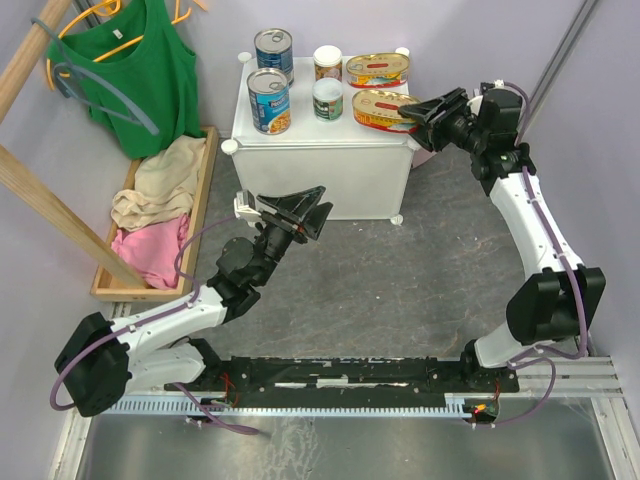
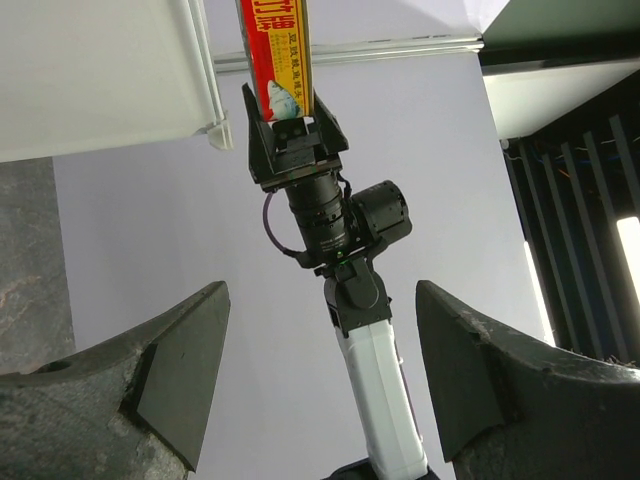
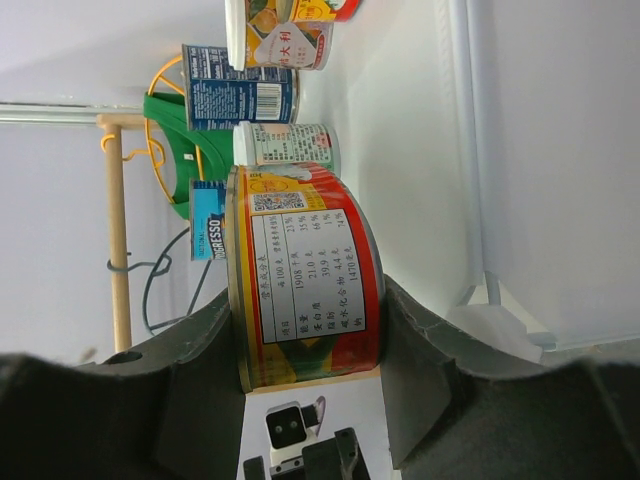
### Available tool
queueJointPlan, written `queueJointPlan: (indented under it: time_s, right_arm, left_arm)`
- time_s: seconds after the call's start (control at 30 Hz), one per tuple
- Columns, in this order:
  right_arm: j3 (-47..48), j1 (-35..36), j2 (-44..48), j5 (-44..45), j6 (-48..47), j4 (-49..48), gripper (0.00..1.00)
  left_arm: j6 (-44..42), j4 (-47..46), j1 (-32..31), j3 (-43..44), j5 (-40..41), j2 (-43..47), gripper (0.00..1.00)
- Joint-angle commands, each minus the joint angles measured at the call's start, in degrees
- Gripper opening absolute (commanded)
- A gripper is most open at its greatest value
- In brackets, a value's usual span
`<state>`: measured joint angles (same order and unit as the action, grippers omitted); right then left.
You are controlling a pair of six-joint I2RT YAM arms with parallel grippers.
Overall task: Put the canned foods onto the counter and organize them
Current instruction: Place the canned food on the counter.
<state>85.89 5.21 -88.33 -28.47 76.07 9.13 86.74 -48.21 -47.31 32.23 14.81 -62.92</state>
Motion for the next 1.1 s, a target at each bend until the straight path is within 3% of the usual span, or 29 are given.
queueJointPlan:
  time_s: [0.0, 0.73, 1.07]
  right_arm:
    - [6.39, -0.7, -0.4, -4.57, -1.92, -2.69, 0.01]
    - [15.75, -2.08, -8.77, -9.33, -6.58, 5.56, 0.06]
    - [16.98, -2.23, -10.02, -9.1, -7.43, 7.59, 0.22]
  left_arm:
    - [-2.21, -1.28, 0.51, -0.03, -0.74, 0.8, 0.81]
    - [-1.66, -2.0, 0.94, 0.54, -1.49, -0.78, 0.8]
    - [-1.32, -2.16, 1.07, 0.82, -1.8, -1.16, 0.8]
